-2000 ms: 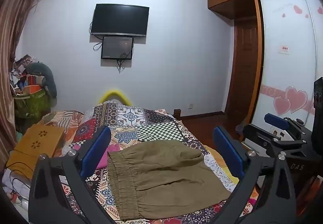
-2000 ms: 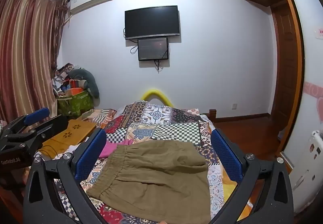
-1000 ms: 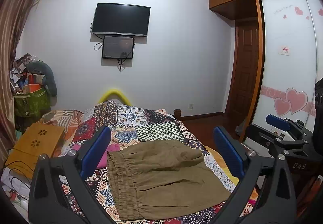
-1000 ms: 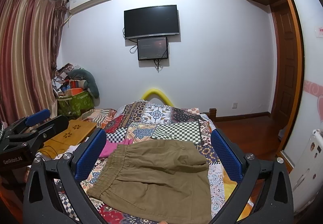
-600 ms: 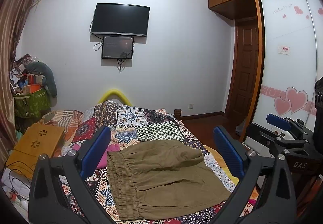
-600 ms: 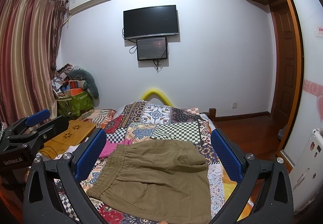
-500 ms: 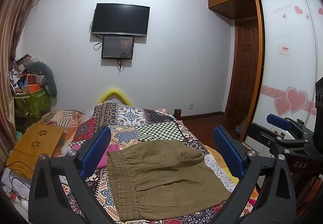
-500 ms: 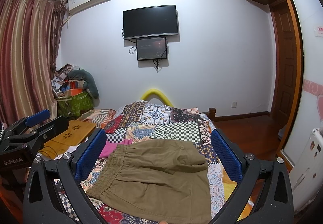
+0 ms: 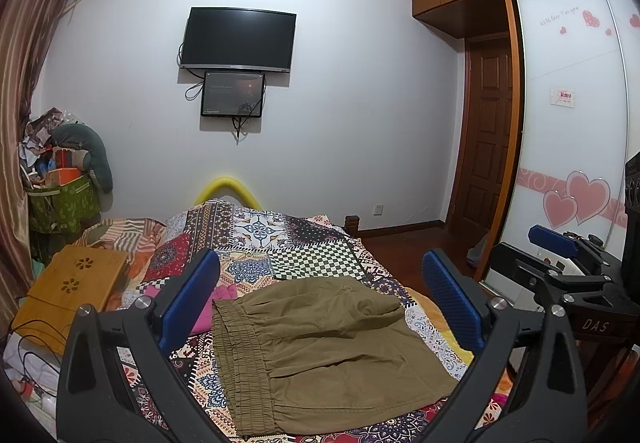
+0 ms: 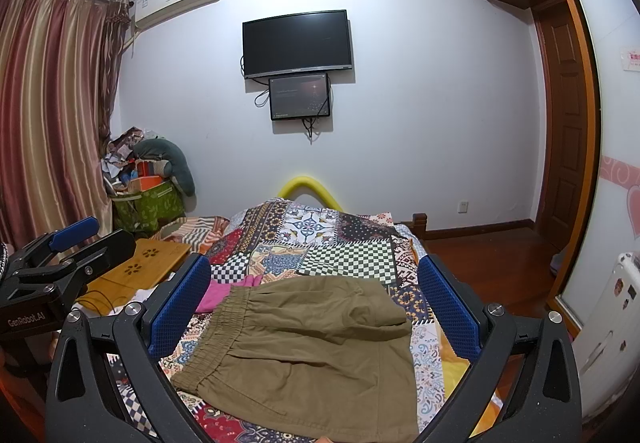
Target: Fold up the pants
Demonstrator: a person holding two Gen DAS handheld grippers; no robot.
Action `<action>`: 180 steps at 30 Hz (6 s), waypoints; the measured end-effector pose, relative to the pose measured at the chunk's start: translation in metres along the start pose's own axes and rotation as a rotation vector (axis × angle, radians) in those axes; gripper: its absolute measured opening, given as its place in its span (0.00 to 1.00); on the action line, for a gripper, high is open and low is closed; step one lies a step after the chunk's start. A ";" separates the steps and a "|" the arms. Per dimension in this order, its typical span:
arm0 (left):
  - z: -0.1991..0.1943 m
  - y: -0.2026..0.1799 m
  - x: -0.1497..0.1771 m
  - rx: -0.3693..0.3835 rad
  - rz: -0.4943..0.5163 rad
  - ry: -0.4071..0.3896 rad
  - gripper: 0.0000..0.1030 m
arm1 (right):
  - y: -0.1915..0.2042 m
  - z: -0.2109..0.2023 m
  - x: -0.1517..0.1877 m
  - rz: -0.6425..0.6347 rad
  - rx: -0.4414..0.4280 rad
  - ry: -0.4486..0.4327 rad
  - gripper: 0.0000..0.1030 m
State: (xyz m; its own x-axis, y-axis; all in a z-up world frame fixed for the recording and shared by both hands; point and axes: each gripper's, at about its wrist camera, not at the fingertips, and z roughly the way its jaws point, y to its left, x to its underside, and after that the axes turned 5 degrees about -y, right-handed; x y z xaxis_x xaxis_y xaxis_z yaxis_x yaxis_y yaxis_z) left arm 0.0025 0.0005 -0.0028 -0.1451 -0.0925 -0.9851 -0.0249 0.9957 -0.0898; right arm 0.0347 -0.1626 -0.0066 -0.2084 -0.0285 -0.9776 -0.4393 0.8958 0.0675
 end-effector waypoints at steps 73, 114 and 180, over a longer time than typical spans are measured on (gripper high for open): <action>0.217 0.122 0.159 -0.150 0.008 0.633 0.48 | -0.139 0.153 0.125 0.103 0.113 0.545 0.57; 0.285 0.137 0.206 -0.058 -0.047 0.804 0.21 | -0.152 0.174 0.175 0.132 0.044 0.755 0.06; 0.358 0.155 0.192 -0.077 0.001 0.786 0.12 | -0.145 0.266 0.148 0.028 -0.035 0.653 0.11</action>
State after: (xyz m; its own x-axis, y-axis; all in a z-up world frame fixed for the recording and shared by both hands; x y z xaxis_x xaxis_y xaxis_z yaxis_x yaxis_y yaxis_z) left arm 0.3251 0.1414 -0.2586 -0.8010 -0.1013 -0.5900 -0.0886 0.9948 -0.0506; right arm 0.3005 -0.1789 -0.2145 -0.7034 -0.2789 -0.6538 -0.4520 0.8854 0.1086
